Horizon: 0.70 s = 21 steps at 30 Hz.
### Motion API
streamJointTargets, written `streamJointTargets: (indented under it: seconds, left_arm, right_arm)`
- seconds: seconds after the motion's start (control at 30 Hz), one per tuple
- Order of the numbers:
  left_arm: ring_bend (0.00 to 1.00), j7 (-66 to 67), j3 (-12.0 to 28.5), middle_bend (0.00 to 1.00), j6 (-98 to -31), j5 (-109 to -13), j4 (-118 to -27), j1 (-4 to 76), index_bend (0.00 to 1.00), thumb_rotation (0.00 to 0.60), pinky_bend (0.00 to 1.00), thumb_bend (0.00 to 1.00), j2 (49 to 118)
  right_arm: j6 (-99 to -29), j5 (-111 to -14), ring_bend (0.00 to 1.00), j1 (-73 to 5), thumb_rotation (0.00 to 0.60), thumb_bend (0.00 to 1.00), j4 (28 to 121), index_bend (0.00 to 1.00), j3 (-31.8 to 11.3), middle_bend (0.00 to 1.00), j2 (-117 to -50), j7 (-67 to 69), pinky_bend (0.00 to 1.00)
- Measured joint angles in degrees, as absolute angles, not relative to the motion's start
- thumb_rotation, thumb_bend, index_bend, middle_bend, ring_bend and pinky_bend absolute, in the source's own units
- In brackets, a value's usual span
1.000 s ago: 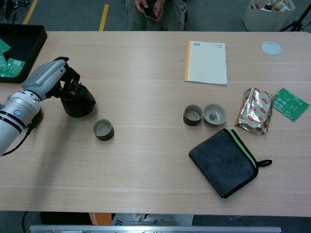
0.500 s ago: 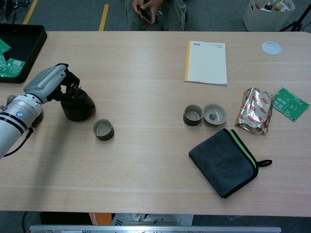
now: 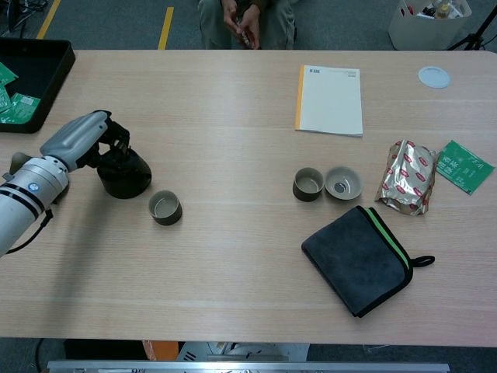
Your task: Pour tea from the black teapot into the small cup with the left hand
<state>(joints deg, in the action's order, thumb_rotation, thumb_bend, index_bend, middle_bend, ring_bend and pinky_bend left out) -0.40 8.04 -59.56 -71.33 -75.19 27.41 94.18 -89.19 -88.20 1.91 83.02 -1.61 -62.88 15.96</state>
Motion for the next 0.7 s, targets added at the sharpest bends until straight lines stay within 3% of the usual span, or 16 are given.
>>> streamJointTargets:
  seconds: [0.33,0.7]
  left_arm:
    - [0.38,2.83,7.61,0.53,-59.27,-70.75,-79.09,27.53,0.45,0.600,0.07,0.32,91.44]
    - [0.21,5.72,6.92,0.33,-57.03,-68.47,-84.43,28.02,0.27,0.600,0.07,0.31,87.71]
  right_arm:
    - [-89.22,-88.20,0.20,1.91,0.600,0.05,83.06,0.33,-1.66,0.32,-62.93,15.98,0.24]
    - [-89.23,-88.29,0.20,1.84,0.600,0.05,82.88,0.33,-1.69,0.32,-62.99,16.20,0.24]
